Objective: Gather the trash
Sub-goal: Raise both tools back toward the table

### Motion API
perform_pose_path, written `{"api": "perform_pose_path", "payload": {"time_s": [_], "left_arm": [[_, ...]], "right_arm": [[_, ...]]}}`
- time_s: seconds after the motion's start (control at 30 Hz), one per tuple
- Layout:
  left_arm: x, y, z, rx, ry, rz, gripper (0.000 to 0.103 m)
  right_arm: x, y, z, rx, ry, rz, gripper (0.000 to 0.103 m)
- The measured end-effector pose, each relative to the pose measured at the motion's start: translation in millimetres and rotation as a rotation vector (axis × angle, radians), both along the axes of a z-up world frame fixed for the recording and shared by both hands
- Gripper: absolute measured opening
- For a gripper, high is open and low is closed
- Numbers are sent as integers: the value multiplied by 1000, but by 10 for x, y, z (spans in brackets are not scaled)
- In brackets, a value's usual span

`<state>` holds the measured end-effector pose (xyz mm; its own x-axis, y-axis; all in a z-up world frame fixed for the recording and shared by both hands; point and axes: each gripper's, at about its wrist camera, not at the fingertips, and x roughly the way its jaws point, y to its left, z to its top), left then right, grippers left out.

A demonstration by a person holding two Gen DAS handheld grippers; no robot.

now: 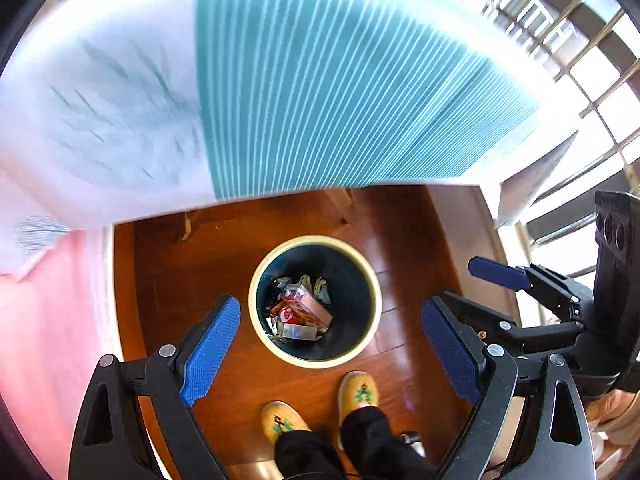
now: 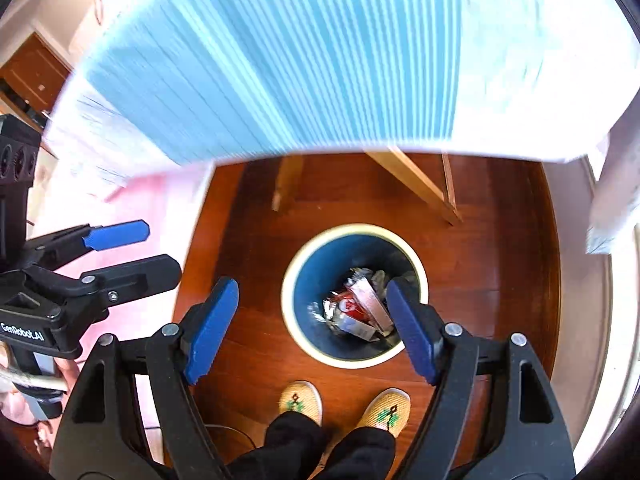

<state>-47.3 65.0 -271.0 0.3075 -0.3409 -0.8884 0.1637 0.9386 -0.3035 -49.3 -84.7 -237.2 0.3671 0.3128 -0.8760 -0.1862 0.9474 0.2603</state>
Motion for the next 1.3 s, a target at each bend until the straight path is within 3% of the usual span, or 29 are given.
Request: {"api": "perform_pose_path", "payload": {"time_s": [0.33, 0.67, 0.87, 1.03, 1.3], "left_arm": [[-417, -39, 1595, 1, -112, 38, 93], [-523, 20, 2862, 34, -254, 124, 93], [-407, -1, 3547, 102, -350, 156, 93], [-298, -64, 3937, 128, -423, 184, 93], [-45, -165, 4151, 147, -459, 223, 93]], "right_arm": [[-166, 129, 1500, 25, -92, 72, 74], [-198, 103, 2813, 54, -221, 141, 74], [-85, 43, 3278, 65, -318, 177, 74], [68, -4, 3565, 57, -389, 201, 75], [415, -118, 3741, 68, -389, 204, 75]]}}
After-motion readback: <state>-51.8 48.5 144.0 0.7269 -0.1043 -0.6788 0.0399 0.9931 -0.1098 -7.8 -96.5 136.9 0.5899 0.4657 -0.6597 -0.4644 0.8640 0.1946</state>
